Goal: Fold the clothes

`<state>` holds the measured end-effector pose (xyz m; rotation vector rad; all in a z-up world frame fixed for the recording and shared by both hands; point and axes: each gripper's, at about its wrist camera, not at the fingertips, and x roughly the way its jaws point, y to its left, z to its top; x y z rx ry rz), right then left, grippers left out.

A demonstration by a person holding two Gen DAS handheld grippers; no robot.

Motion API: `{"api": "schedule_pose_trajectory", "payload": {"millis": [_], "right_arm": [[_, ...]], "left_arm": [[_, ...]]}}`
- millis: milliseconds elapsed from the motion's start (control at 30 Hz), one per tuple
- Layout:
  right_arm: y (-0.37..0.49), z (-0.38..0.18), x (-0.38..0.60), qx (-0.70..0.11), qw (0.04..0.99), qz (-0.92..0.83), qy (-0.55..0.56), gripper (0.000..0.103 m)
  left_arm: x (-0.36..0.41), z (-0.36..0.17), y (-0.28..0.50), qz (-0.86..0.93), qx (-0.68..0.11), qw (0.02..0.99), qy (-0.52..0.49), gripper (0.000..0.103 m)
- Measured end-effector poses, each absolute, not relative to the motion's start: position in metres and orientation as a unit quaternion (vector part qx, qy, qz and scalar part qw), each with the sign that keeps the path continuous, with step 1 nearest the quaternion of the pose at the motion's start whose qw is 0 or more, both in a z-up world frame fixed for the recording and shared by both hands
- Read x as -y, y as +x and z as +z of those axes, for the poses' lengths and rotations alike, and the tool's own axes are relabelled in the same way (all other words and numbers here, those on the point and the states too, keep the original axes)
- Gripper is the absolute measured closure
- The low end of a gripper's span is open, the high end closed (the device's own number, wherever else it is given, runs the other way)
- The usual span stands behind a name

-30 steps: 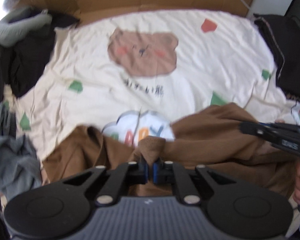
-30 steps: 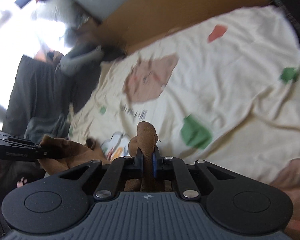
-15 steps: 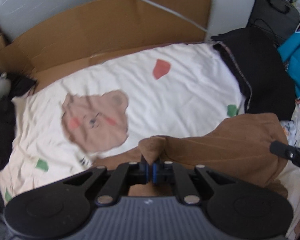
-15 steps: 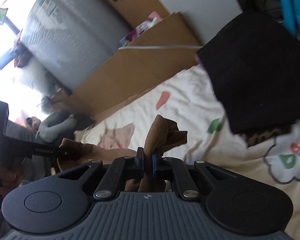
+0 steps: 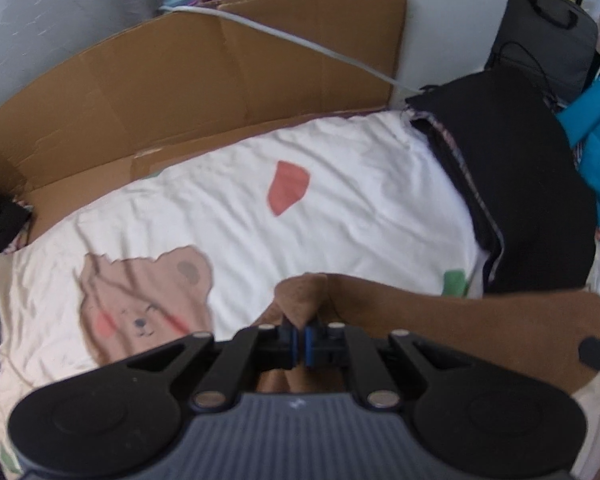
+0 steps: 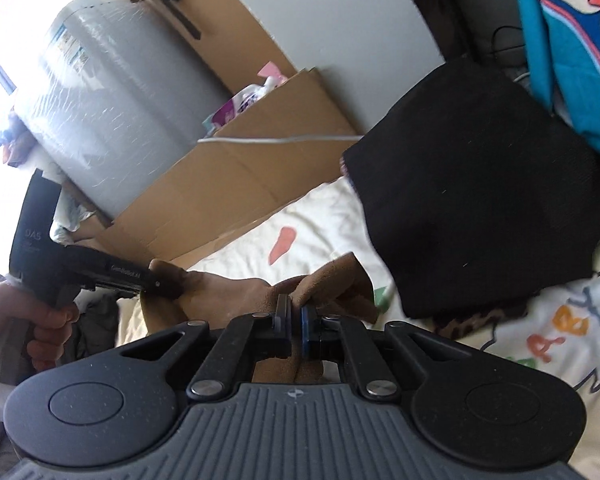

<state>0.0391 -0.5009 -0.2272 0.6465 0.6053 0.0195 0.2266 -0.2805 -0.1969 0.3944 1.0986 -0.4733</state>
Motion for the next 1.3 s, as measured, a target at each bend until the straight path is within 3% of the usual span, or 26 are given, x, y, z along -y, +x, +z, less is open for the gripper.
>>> {"api": "schedule_pose_trajectory", "payload": {"millis": [500, 667, 733, 767, 867, 933, 1000, 1300], "right_arm": [[0.021, -0.222, 0.542, -0.273, 0.911, -0.054, 0.305, 0.1], [0.016, -0.229, 0.551, -0.291, 0.909, -0.079, 0.289, 0.098], [0.013, -0.234, 0.553, -0.296, 0.906, -0.09, 0.289, 0.098], [0.013, -0.238, 0.555, -0.3, 0.903, -0.098, 0.292, 0.097], [0.012, -0.246, 0.557, -0.31, 0.896, -0.121, 0.294, 0.082], [0.011, -0.245, 0.557, -0.306, 0.899, -0.131, 0.284, 0.064], [0.01, -0.241, 0.555, -0.299, 0.904, -0.138, 0.272, 0.06], [0.008, -0.23, 0.554, -0.262, 0.914, -0.16, 0.266, 0.06]], "left_arm": [[0.355, -0.204, 0.237, -0.271, -0.501, 0.802, 0.177, 0.098], [0.361, -0.242, 0.228, -0.302, -0.533, 0.762, 0.211, 0.079], [0.358, -0.247, 0.224, -0.311, -0.531, 0.757, 0.219, 0.06], [0.355, -0.247, 0.223, -0.314, -0.531, 0.756, 0.218, 0.056], [0.34, -0.244, 0.225, -0.314, -0.534, 0.757, 0.208, 0.05], [0.328, -0.239, 0.228, -0.317, -0.536, 0.754, 0.211, 0.049], [0.313, -0.231, 0.229, -0.323, -0.529, 0.75, 0.232, 0.048], [0.182, -0.188, 0.251, -0.212, -0.526, 0.787, 0.244, 0.045]]}}
